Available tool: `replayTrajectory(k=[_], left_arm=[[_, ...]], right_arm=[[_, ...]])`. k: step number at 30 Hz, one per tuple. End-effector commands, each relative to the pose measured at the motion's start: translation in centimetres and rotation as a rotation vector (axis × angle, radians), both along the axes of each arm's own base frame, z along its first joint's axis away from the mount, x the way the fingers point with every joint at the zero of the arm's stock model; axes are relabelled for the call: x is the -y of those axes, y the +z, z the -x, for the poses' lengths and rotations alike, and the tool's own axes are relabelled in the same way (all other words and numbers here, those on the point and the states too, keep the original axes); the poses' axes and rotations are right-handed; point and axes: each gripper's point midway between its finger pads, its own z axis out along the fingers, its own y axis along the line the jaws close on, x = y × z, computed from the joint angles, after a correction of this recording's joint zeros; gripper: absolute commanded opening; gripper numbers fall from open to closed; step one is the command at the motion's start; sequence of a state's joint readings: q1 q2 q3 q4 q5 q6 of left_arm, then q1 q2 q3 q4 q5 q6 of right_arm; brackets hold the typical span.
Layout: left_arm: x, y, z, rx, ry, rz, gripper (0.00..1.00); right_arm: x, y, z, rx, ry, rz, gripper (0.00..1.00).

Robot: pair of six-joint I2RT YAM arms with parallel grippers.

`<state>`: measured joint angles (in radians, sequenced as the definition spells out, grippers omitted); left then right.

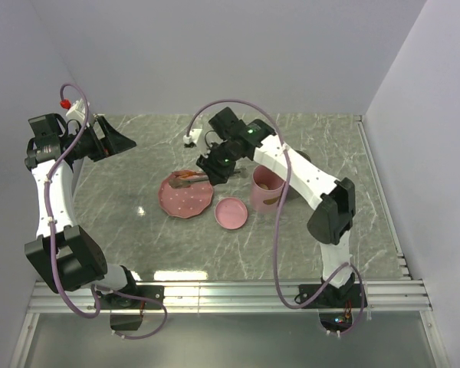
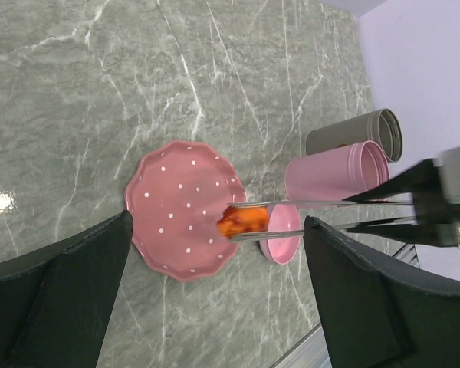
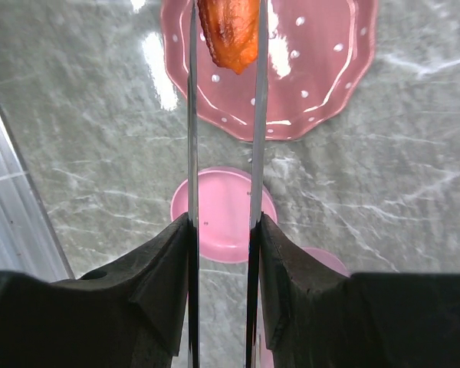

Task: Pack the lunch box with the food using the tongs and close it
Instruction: Pick up the food using the clamp, then place the food into the lunch box

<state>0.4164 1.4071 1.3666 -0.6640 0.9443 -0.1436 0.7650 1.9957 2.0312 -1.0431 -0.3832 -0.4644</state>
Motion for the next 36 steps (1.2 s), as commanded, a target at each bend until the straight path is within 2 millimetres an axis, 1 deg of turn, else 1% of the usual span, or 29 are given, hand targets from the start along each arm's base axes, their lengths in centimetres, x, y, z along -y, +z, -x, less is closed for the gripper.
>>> replayTrajectory(k=[1, 2, 3, 6, 7, 9, 10, 11, 12, 13, 14, 15, 16, 17, 18, 19, 20, 21, 22, 23, 24, 25, 26, 27, 28, 31, 33, 35, 36], left_arm=[[0.2, 1.3, 0.2, 0.042, -0.012, -0.02, 0.99], [0.2, 1.4, 0.3, 0.045, -0.013, -0.026, 0.99], [0.2, 1.6, 0.3, 0.049, -0.015, -0.027, 0.99], [0.4, 2.0, 0.4, 0.052, -0.021, -0.015, 0.99], [0.4, 2.1, 0.4, 0.054, -0.019, -0.011, 0.99], [0.6, 2.5, 0.4, 0.06, -0.018, -0.001, 0.99], [0.7, 2.6, 0.5, 0.064, -0.024, 0.005, 0.99], [0.7, 2.8, 0.5, 0.063, -0.021, 0.012, 1.0], [0.8, 2.9, 0.5, 0.067, -0.025, 0.016, 0.99], [1.0, 3.0, 0.5, 0.065, -0.028, 0.019, 0.99], [1.0, 3.1, 0.5, 0.064, -0.026, 0.024, 0.99], [1.2, 3.1, 0.5, 0.064, -0.03, 0.026, 0.99], [1.2, 3.1, 0.5, 0.064, -0.034, 0.028, 0.99], [1.3, 3.2, 0.4, 0.062, -0.036, 0.03, 0.99], [1.5, 3.3, 0.4, 0.063, -0.04, 0.028, 0.99], [1.5, 3.3, 0.3, 0.062, -0.038, 0.025, 1.0], [1.5, 3.5, 0.2, 0.07, -0.042, 0.018, 0.99], [1.5, 3.6, 0.1, 0.072, -0.041, 0.018, 0.99], [1.5, 3.7, 0.0, 0.074, -0.042, 0.021, 0.99], [1.7, 3.7, 0.0, 0.071, -0.049, 0.035, 0.99], [1.9, 3.7, 0.0, 0.069, -0.055, 0.043, 0.99], [2.0, 3.8, 0.0, 0.071, -0.056, 0.045, 0.99], [2.1, 3.7, 0.0, 0.071, -0.059, 0.045, 0.99], [2.1, 3.7, 0.0, 0.07, -0.058, 0.044, 0.99], [2.2, 3.7, 0.0, 0.071, -0.06, 0.043, 0.99], [2.1, 3.8, 0.0, 0.076, -0.059, 0.034, 0.99], [2.2, 4.0, 0.2, 0.077, -0.063, 0.03, 0.99], [2.2, 4.2, 0.3, 0.081, -0.062, 0.024, 0.99], [2.3, 4.3, 0.3, 0.081, -0.062, 0.024, 0.99]], right_arm=[[1.1, 8.2, -0.2, 0.123, -0.032, -0.154, 0.42], [1.5, 8.8, -0.3, 0.135, -0.041, -0.163, 0.42], [2.2, 10.1, 0.0, 0.158, -0.05, -0.181, 0.42], [4.1, 11.3, -0.4, 0.178, -0.094, -0.195, 0.42], [5.0, 12.4, -0.3, 0.198, -0.107, -0.212, 0.42], [6.9, 12.6, -0.9, 0.205, -0.148, -0.209, 0.42], [7.8, 13.6, -0.6, 0.222, -0.159, -0.228, 0.42], [8.6, 13.7, -0.6, 0.224, -0.172, -0.231, 0.42], [10.1, 13.1, -1.2, 0.22, -0.208, -0.218, 0.42], [11.1, 13.8, -0.9, 0.239, -0.224, -0.226, 0.42], [12.1, 13.9, -0.9, 0.245, -0.24, -0.226, 0.42], [13.6, 13.1, -1.2, 0.237, -0.271, -0.206, 0.42], [14.7, 13.9, -0.9, 0.261, -0.291, -0.212, 0.42], [15.7, 13.0, -0.7, 0.249, -0.31, -0.196, 0.42], [17.5, 13.6, -0.8, 0.277, -0.349, -0.197, 0.42], [18.4, 13.3, -0.7, 0.282, -0.366, -0.188, 0.42], [19.4, 11.9, -0.8, 0.279, -0.387, -0.159, 0.42], [21.2, 12.1, -0.9, 0.302, -0.431, -0.152, 0.42], [22.0, 11.6, -0.9, 0.301, -0.45, -0.142, 0.42], [22.9, 10.6, -0.7, 0.283, -0.466, -0.124, 0.42], [23.5, 10.8, -0.3, 0.283, -0.475, -0.135, 0.42], [25.0, 10.6, -0.5, 0.281, -0.514, -0.133, 0.42], [25.7, 10.1, -0.3, 0.268, -0.525, -0.125, 0.42], [26.2, 10.2, -0.1, 0.267, -0.536, -0.13, 0.42], [27.4, 10.0, -0.1, 0.262, -0.571, -0.126, 0.42], [29.1, 9.0, 0.0, 0.238, -0.612, -0.121, 0.42], [29.4, 8.3, 0.2, 0.221, -0.614, -0.115, 0.42], [30.9, 7.8, 0.1, 0.214, -0.657, -0.104, 0.42], [31.1, 7.6, 0.1, 0.208, -0.663, -0.1, 0.42]])
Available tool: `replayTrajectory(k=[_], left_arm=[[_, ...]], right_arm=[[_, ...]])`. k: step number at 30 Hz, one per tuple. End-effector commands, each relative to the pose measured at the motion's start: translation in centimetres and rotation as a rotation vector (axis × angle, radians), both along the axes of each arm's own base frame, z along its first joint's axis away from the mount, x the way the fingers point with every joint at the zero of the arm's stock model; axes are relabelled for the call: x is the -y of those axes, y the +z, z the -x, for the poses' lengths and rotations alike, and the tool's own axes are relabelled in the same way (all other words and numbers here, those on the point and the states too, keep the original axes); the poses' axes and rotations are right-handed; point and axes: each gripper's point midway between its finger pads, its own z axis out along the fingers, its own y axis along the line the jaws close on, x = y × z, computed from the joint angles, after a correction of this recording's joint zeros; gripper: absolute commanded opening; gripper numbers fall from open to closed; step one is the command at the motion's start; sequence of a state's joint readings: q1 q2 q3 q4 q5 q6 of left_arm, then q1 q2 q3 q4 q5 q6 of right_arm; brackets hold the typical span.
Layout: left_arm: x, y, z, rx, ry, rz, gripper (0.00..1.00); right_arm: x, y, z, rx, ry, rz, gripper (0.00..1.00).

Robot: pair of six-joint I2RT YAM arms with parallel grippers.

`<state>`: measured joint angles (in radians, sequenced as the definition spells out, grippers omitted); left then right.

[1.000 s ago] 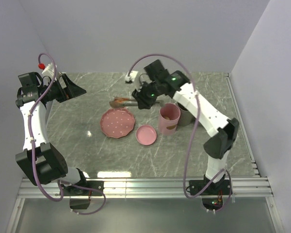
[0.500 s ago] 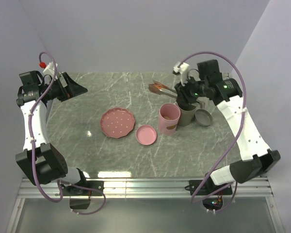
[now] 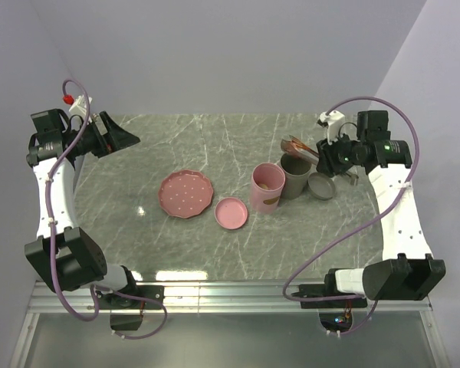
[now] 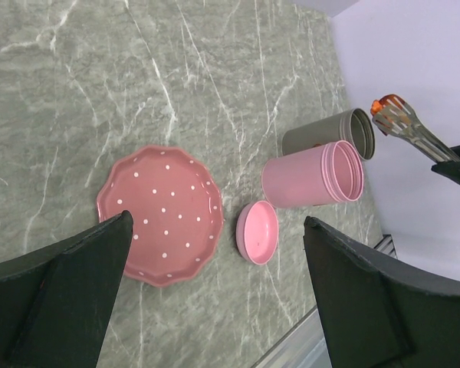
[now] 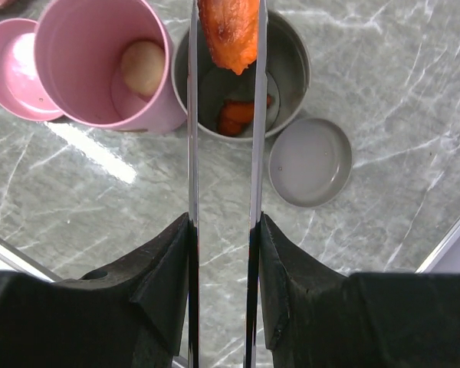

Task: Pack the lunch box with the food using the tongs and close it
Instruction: Place the food into the lunch box

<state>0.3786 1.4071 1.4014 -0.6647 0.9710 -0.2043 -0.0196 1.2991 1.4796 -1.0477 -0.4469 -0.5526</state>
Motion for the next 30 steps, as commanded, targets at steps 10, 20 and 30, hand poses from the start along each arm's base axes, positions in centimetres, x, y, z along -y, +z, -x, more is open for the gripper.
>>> replayTrajectory(k=[10, 20, 30], left_arm=[[0.5, 3.0, 0.3, 0.084, -0.021, -0.018, 0.99], [0.3, 2.7, 0.1, 0.08, -0.008, -0.022, 0.99], [0.3, 3.2, 0.0, 0.086, -0.011, -0.016, 0.99]], right_arm=[[0.7, -0.4, 0.5, 0.018, -0.004, -0.021, 0.45], [0.8, -0.4, 0.9, 0.008, -0.011, -0.016, 0.57], [-1.4, 4.2, 0.4, 0.072, 0.001, -0.132, 0.56]])
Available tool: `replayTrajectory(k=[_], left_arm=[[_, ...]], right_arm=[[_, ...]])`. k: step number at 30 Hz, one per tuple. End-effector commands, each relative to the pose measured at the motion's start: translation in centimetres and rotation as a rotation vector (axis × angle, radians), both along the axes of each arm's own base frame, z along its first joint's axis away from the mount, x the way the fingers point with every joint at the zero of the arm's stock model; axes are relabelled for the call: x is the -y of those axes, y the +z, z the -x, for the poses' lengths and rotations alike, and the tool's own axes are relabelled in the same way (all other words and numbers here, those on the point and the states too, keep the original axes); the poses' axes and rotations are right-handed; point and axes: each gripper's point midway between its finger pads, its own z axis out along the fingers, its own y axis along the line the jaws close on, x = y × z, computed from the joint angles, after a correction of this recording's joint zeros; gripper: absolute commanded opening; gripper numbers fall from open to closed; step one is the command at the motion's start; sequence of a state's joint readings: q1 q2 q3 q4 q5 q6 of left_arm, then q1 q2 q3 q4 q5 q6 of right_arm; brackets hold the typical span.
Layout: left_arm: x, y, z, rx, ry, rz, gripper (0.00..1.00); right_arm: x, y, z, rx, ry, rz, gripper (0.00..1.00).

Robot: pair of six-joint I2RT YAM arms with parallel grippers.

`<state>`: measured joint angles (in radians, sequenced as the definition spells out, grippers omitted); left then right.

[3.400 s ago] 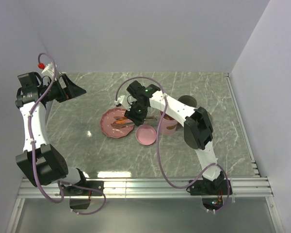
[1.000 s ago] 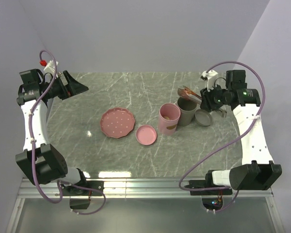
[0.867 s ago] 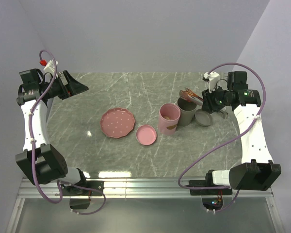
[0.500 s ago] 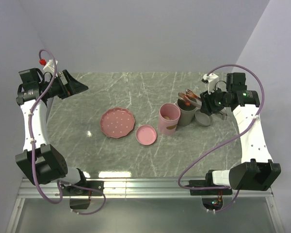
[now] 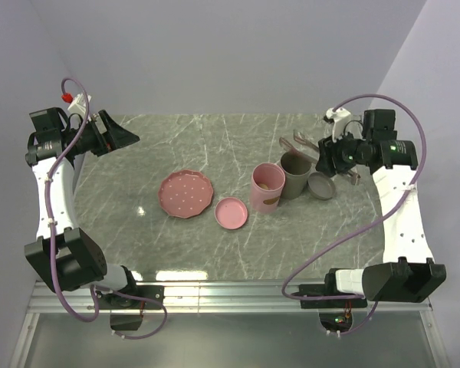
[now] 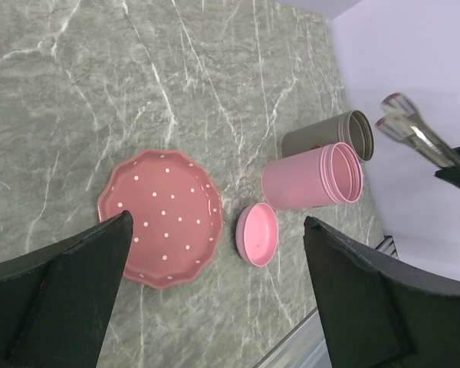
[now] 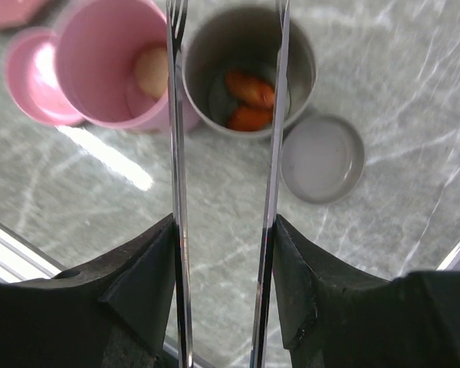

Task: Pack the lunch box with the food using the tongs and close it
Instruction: Place the food into the lunch box, then put down the clamp

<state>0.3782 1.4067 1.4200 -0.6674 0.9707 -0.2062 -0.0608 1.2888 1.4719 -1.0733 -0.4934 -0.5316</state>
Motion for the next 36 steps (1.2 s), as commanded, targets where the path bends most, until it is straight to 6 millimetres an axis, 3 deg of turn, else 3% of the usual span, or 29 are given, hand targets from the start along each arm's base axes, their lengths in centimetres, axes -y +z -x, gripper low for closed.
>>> replayTrajectory(k=[1, 9, 13, 15, 17, 18, 20, 21, 22, 24, 30, 32, 36], left_arm=[[0.3, 2.6, 0.0, 0.072, -0.006, -0.013, 0.99], [0.0, 2.5, -0.3, 0.061, 0.012, -0.007, 0.99], [-0.8, 3.0, -0.4, 0.07, 0.036, 0.025, 0.99], [-1.2, 3.6, -0.4, 0.086, 0.051, 0.045, 0.99], [-2.1, 3.9, -0.4, 0.095, 0.077, 0.059, 0.99], [-2.3, 3.9, -0.4, 0.095, 0.077, 0.063, 0.99], [-2.8, 3.7, -0.6, 0.088, 0.091, 0.065, 0.99], [-2.9, 3.8, -0.6, 0.091, 0.093, 0.066, 0.99], [-2.9, 3.7, -0.7, 0.091, 0.095, 0.066, 0.99], [-3.1, 3.6, -0.9, 0.094, 0.104, 0.062, 0.99], [-3.4, 3.5, -0.9, 0.107, 0.12, 0.038, 0.99], [-3.5, 3.4, -0.9, 0.106, 0.121, 0.034, 0.99], [-3.4, 2.9, -1.0, 0.101, 0.12, 0.04, 0.99]], right_arm=[[-2.4, 5.1, -0.5, 0.113, 0.025, -0.104, 0.55], [-10.6, 7.6, -2.3, 0.149, 0.129, -0.171, 0.54], [-16.1, 7.3, -3.5, 0.11, 0.191, -0.22, 0.54], [-17.8, 7.8, -3.9, 0.119, 0.215, -0.224, 0.53], [-20.1, 6.9, -4.4, 0.095, 0.23, -0.223, 0.53], [-21.0, 7.6, -4.7, 0.105, 0.23, -0.243, 0.53], [-23.3, 6.7, -5.0, 0.079, 0.25, -0.24, 0.53], [-24.2, 7.4, -5.2, 0.085, 0.251, -0.256, 0.53], [-25.4, 6.3, -5.6, 0.066, 0.256, -0.244, 0.53], [-27.8, 6.7, -5.3, 0.079, 0.276, -0.252, 0.53], [-33.4, 4.1, -5.8, 0.055, 0.239, -0.276, 0.53], [-34.6, 2.7, -5.9, 0.029, 0.221, -0.28, 0.53], [-36.2, -0.4, -7.1, -0.003, 0.008, -0.296, 0.51]])
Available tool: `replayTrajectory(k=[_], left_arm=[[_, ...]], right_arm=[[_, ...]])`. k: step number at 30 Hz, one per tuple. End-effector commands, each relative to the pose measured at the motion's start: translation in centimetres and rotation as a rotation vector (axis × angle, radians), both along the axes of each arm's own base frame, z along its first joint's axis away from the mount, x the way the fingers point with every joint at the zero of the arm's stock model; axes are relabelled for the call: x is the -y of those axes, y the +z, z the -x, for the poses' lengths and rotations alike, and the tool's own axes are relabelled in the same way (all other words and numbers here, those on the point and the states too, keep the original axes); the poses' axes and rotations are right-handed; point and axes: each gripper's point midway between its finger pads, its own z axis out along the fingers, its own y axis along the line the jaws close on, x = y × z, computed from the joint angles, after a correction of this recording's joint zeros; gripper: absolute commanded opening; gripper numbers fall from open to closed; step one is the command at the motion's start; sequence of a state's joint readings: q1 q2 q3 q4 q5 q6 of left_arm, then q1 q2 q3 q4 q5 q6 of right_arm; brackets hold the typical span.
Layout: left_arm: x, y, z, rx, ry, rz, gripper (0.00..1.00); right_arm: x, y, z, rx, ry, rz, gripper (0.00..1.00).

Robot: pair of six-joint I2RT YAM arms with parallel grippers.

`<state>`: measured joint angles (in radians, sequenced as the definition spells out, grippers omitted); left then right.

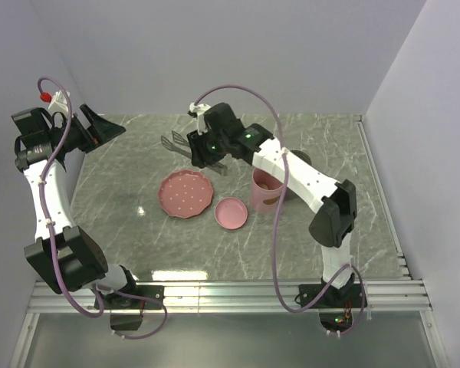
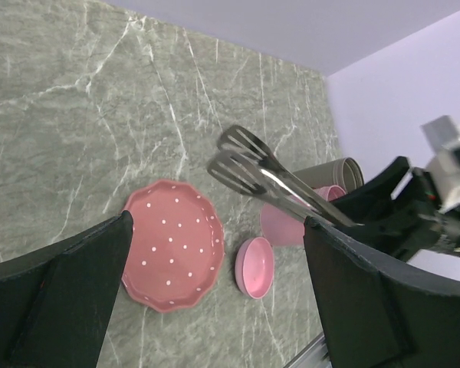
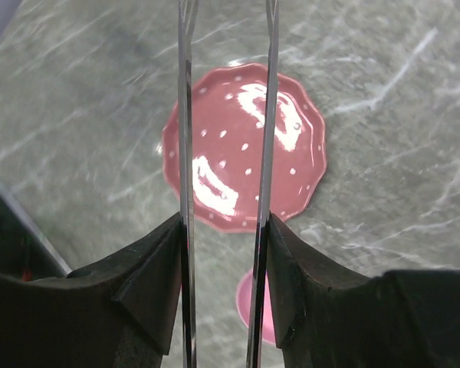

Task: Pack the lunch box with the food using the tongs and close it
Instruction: Put down the clamp

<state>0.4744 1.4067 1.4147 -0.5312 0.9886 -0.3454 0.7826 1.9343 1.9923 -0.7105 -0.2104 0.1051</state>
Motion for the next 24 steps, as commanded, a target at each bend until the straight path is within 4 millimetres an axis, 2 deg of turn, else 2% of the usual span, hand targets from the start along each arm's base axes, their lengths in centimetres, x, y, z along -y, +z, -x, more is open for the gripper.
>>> replayTrajectory(k=[1, 4, 8, 9, 10, 11, 12, 14, 15, 16, 17, 20, 22, 23, 24], left_arm=[[0.1, 1.0, 0.2, 0.056, -0.001, -0.024, 0.99], [0.0, 0.7, 0.1, 0.049, -0.002, -0.018, 0.99], [0.0, 0.6, 0.1, 0.05, -0.003, -0.039, 0.99], [-0.2, 0.6, 0.2, 0.053, 0.001, -0.046, 0.99], [-0.2, 0.6, 0.2, 0.055, 0.002, -0.052, 0.99], [-0.2, 0.6, 0.2, 0.058, 0.001, -0.06, 0.99], [-0.3, 0.5, 0.2, 0.058, 0.003, -0.064, 0.99], [-0.3, 0.3, 0.2, 0.056, 0.002, -0.071, 0.99], [-0.4, 0.1, 0.1, 0.053, 0.003, -0.072, 0.99], [-0.4, 0.0, 0.1, 0.052, 0.001, -0.071, 0.99], [-0.4, -0.3, 0.1, 0.046, -0.001, -0.066, 0.99], [-0.3, -0.8, 0.0, 0.037, -0.002, -0.055, 0.99], [-0.3, -0.8, 0.0, 0.038, -0.001, -0.053, 0.99], [-0.4, -1.0, -0.1, 0.035, 0.002, -0.053, 0.99], [-0.4, -1.0, -0.1, 0.032, 0.001, -0.053, 0.99]], right_arm=[[-2.0, -0.7, -2.1, 0.005, -0.234, -0.056, 0.5], [-2.7, -3.0, -2.4, 0.013, -0.338, -0.015, 0.49], [-4.3, -5.8, -0.9, -0.012, -0.379, -0.018, 0.49], [-4.1, -7.6, -0.3, -0.034, -0.399, 0.001, 0.49], [-4.5, -7.8, -0.2, -0.027, -0.403, -0.019, 0.49], [-4.2, -9.5, 0.6, -0.035, -0.405, 0.01, 0.49], [-4.2, -10.1, 1.0, -0.038, -0.411, 0.015, 0.49], [-4.1, -10.1, 1.1, -0.007, -0.429, -0.004, 0.49], [-3.8, -11.3, 1.8, -0.008, -0.428, 0.019, 0.49], [-3.8, -10.7, 1.9, 0.007, -0.435, -0.003, 0.49], [-3.2, -11.5, 2.1, 0.015, -0.445, 0.015, 0.49], [-3.4, -11.8, 2.4, 0.035, -0.448, 0.006, 0.5], [-3.7, -12.9, 2.5, 0.019, -0.445, 0.026, 0.5], [-4.0, -12.8, 2.4, 0.015, -0.44, 0.023, 0.5], [-4.2, -13.9, 2.5, -0.001, -0.437, 0.041, 0.5]])
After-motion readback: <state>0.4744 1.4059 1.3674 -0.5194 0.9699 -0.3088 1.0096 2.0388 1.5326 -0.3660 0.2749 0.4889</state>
